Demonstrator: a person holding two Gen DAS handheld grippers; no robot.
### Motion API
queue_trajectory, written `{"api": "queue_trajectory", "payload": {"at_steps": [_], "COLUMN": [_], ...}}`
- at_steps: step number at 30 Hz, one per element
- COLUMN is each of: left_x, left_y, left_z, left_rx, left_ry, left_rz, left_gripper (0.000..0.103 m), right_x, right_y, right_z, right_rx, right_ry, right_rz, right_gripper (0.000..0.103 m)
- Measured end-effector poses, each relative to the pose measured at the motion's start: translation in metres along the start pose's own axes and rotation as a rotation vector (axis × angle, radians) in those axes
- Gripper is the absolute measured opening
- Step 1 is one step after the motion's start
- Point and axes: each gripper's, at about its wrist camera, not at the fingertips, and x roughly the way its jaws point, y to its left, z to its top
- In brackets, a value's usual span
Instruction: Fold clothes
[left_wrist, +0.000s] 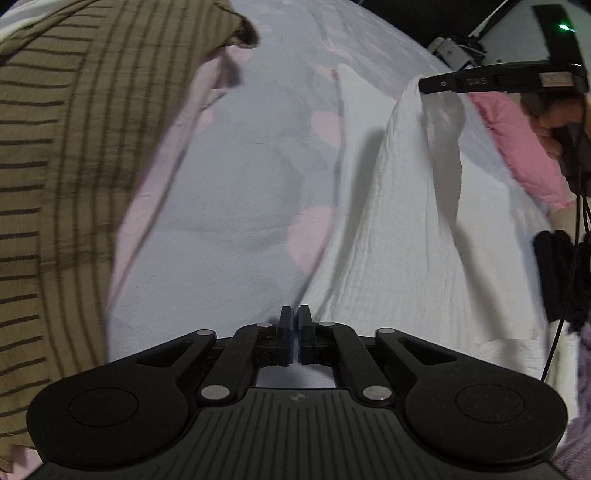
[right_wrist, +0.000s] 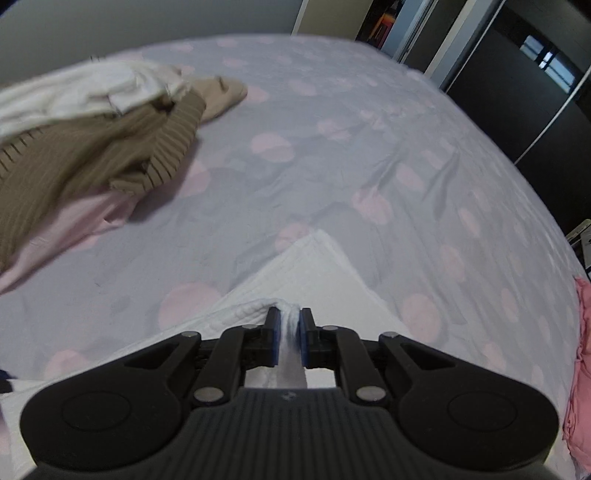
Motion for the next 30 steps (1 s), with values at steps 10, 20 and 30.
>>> {"api": "queue_trajectory", "payload": {"at_steps": [10, 20, 30], "left_x": [-0.004, 0.015, 0.019], "left_y": [-0.001, -0.039, -0.057], "left_z": [0.008, -0.001, -0.011], "left_rx": [0.008, 0.138, 0.177], "left_ry": [-0.051, -0.017, -0.013], "left_rz": [-0.009, -0.039, 0.113], "left_gripper": [0.000, 0.024, 0.020], "right_x": [0.050, -0.025, -0.098], "right_y": [0.011, -0.002, 0.036], "right_z": [-0.008, -0.078, -0.220], "right_rx": [0.022, 0.187, 0.345], "right_ry": [0.061, 0.012, 0.041], "right_rz": [0.014, 0.069, 0.181], "right_gripper": [0.035, 0.038, 0.037]}}
